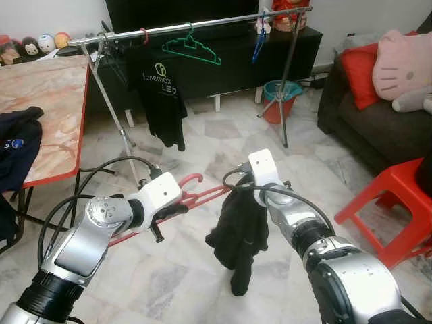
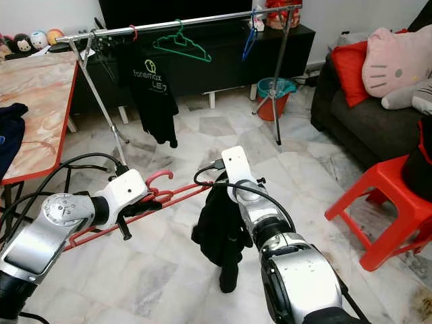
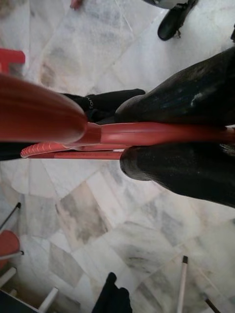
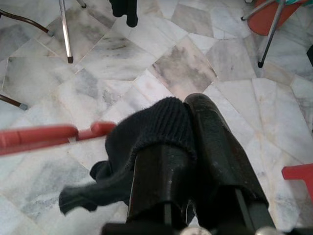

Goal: Hang hanger

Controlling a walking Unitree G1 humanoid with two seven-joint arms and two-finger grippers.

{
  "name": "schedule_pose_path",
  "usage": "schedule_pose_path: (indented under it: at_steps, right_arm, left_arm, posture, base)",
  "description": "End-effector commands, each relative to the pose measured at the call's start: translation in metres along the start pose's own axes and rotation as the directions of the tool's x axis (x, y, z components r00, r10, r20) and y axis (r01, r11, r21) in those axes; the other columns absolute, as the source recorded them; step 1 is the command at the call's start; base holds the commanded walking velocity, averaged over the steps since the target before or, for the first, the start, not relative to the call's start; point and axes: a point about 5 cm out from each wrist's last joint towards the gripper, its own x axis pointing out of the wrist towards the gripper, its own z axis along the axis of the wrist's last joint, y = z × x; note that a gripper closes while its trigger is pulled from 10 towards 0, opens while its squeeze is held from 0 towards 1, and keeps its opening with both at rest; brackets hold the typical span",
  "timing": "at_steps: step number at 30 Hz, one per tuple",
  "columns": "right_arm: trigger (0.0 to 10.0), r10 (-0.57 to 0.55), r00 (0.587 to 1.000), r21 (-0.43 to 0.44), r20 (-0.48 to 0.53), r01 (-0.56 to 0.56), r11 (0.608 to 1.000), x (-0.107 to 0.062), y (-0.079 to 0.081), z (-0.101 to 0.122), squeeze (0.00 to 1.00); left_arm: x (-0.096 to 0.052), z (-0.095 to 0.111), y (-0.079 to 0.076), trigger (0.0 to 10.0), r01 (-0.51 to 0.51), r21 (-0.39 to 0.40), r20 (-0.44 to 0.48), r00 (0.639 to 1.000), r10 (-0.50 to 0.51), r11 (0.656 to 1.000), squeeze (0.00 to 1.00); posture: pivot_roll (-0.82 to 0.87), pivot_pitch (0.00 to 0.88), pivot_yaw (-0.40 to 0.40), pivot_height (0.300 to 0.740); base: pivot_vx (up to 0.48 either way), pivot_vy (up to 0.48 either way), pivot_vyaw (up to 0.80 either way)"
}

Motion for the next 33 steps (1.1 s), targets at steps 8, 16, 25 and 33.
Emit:
schedule_pose_path:
  at_steps: [8, 16, 25, 33]
  right_arm:
    - [10.0, -0.015, 1.0, -0.003, 0.016, 0.016, 1.0, 0.0, -0.003, 0.005, 0.0]
    - [10.0, -0.066, 0.998, -0.007, 0.003, 0.066, 0.998, -0.001, -0.012, 0.002, 0.0]
    - [10.0, -0.084, 0.996, 0.01, 0.017, 0.084, 0.996, 0.0, -0.012, 0.007, 0.0]
    - [10.0, -0.064, 0.998, 0.002, 0.022, 0.064, 0.998, 0.0, -0.007, 0.008, 0.0]
  left_arm:
    - [-0.01, -0.011, 0.014, 10.0, -0.077, 0.042, -0.074, 0.994, 0.08, 0.996, 0.0]
    - [-0.024, -0.028, -0.005, 10.0, 0.128, 0.002, -0.158, 0.979, -0.126, 0.992, 0.0]
    - [-0.013, -0.01, -0.024, 10.0, 0.239, -0.028, -0.066, 0.968, -0.24, 0.971, 0.0]
    - [0.001, 0.0, -0.026, 10.0, 0.193, 0.011, -0.025, 0.981, -0.193, 0.981, 0.0]
  posture:
    - [0.11, 0.0, -0.021, 0.74]
    - [0.11, 0.0, -0.02, 0.74]
    - [0.11, 0.0, -0.018, 0.74]
    - [0.11, 0.0, -0.017, 0.74]
  base:
    - [0.0, 0.0, 0.0]
    - [0.0, 0.0, 0.0]
    - [0.0, 0.0, 0.0]
    - [0.0, 0.0, 0.0]
